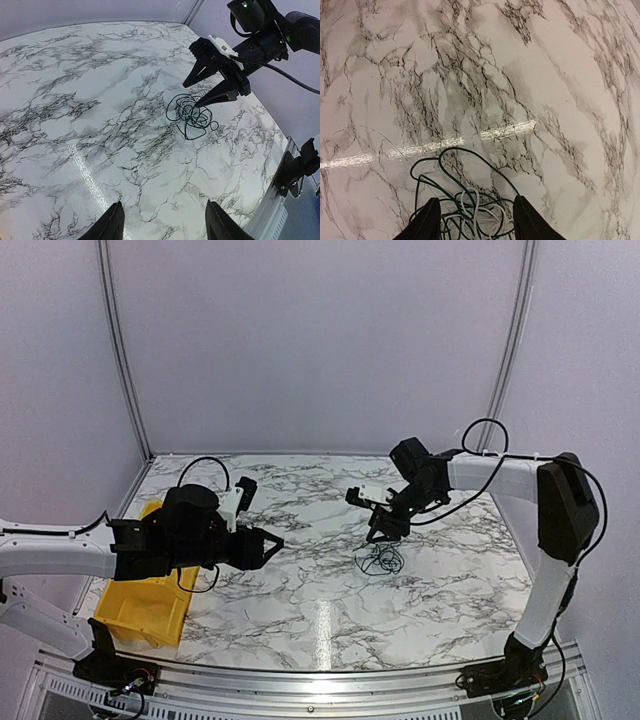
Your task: Untangle the cables
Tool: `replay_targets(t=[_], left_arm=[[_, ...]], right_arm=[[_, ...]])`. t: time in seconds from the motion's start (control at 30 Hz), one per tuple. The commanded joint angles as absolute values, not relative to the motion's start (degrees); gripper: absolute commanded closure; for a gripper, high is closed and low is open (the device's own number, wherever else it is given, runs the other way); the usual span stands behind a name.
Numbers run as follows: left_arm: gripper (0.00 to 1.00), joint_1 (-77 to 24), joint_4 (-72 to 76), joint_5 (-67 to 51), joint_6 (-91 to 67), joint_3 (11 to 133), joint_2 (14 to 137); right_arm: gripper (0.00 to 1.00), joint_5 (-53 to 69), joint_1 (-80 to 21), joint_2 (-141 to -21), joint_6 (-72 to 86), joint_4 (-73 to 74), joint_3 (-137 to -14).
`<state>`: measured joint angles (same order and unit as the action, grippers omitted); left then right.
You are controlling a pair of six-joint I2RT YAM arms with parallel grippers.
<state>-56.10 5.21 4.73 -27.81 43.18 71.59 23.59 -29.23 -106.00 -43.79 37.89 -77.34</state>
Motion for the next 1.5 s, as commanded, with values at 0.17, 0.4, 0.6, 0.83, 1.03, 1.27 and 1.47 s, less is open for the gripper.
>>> replay_targets(t=[0.17,0.4,0.6,0.83,1.03,1.27,1.47], left_arm=[[0.43,-57.48,10.99,4.77,-24.49,41.35,72.85],[0.43,-58.51,11.07,5.64,-23.84,41.06,72.74],[0.46,-60.55,12.76,11.41,-18.05,39.24,72.44],[0.45,-64.51,26.24,8.88,-9.07,32.97,73.53],[0.44,-66.74,40.3,8.61,-8.66,32.08,82.24],[0.43,-68.28,49.12,10.99,-7.35,36.99,92.77],[0.46,-68.29,57.74,13.61,-4.84,38.33,98.72]], right_arm=[[0.5,22.21,-31.67,-109.27,-46.72,38.57,-80.01],[0.65,20.89,-32.01,-111.13,-45.81,37.0,-80.55],[1.0,27.21,-33.14,-108.18,-45.81,39.33,-80.77],[1.0,35.69,-35.56,-103.05,-46.16,43.76,-78.52],[1.0,42.08,-36.94,-100.61,-46.49,47.51,-77.41],[1.0,43.0,-39.79,-98.62,-46.69,49.1,-77.04],[1.0,44.82,-39.86,-98.1,-46.47,49.55,-77.09]])
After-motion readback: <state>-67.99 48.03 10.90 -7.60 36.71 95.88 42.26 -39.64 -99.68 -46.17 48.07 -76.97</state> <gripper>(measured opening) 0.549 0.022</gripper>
